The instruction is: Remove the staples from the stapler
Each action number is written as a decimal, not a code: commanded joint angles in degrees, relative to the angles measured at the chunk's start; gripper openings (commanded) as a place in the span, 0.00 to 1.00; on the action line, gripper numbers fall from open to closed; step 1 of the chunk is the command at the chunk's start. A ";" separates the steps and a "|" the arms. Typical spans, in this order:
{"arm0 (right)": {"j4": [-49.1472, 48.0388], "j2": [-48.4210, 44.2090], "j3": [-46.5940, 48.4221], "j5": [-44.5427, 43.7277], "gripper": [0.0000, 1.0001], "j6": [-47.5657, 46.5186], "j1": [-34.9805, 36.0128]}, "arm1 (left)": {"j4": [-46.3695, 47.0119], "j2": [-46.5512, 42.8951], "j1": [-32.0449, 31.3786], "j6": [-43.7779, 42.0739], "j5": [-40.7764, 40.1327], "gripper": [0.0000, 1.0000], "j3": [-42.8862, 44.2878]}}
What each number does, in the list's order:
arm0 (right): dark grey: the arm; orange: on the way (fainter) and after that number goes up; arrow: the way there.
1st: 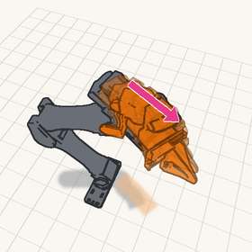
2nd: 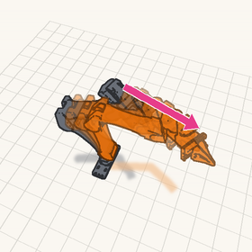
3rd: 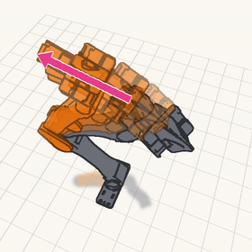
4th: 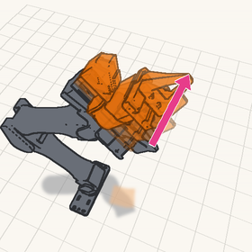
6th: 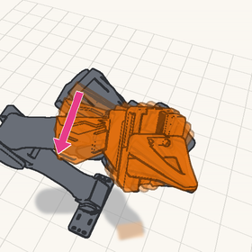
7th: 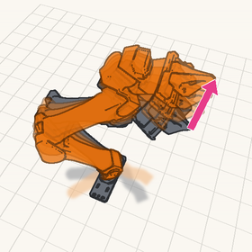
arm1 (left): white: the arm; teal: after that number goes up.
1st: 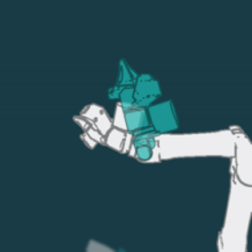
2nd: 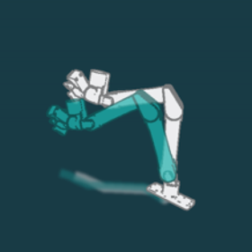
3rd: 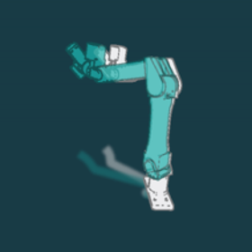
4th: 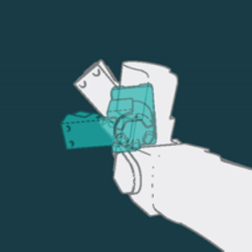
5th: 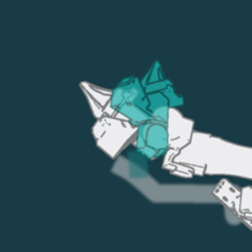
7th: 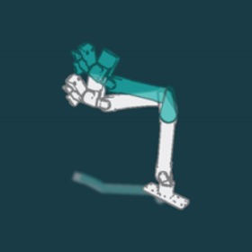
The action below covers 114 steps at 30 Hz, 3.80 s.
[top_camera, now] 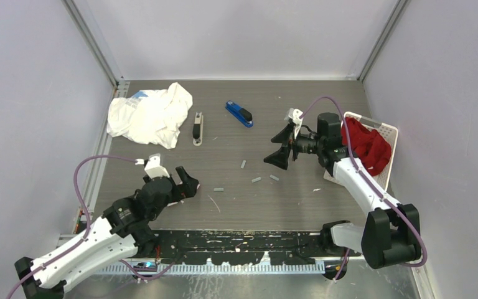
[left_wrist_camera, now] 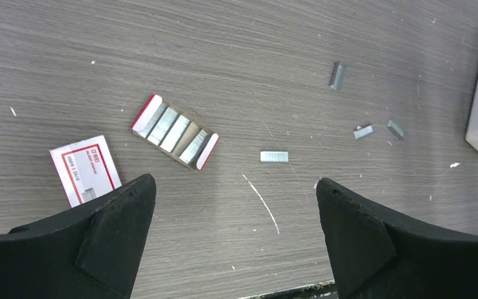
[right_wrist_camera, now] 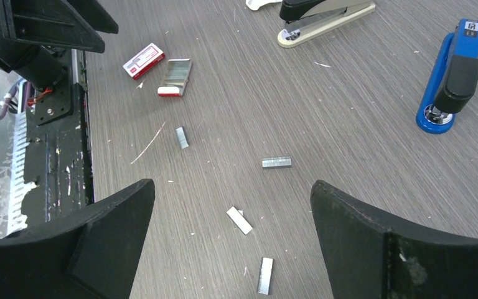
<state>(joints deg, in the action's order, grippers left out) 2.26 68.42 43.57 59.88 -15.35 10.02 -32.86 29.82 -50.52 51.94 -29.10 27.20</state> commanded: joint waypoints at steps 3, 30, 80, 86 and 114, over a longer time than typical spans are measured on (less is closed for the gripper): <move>-1.36 1.06 1.77 1.21 1.00 -1.18 -0.23 | 0.38 -3.47 -0.12 3.60 3.02 0.99 -0.53; -1.20 0.43 2.02 2.11 1.00 -0.91 -1.32 | 5.61 -4.76 -0.11 5.32 3.33 0.99 -1.34; -0.55 0.24 2.30 1.99 1.00 -1.36 -1.23 | 9.72 19.17 22.10 -11.97 25.40 0.00 1.36; -0.50 0.36 2.38 1.82 1.00 -1.41 -1.23 | 2.21 17.25 15.26 -3.99 14.46 0.00 0.13; -0.20 0.50 2.42 1.82 1.00 -1.52 -1.23 | 13.80 29.64 13.61 -2.51 13.22 0.00 -2.39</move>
<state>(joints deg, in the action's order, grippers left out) 2.76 69.73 43.59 61.14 -16.19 8.88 -24.14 57.98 -36.71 49.56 -15.81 24.01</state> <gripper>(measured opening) 0.996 0.004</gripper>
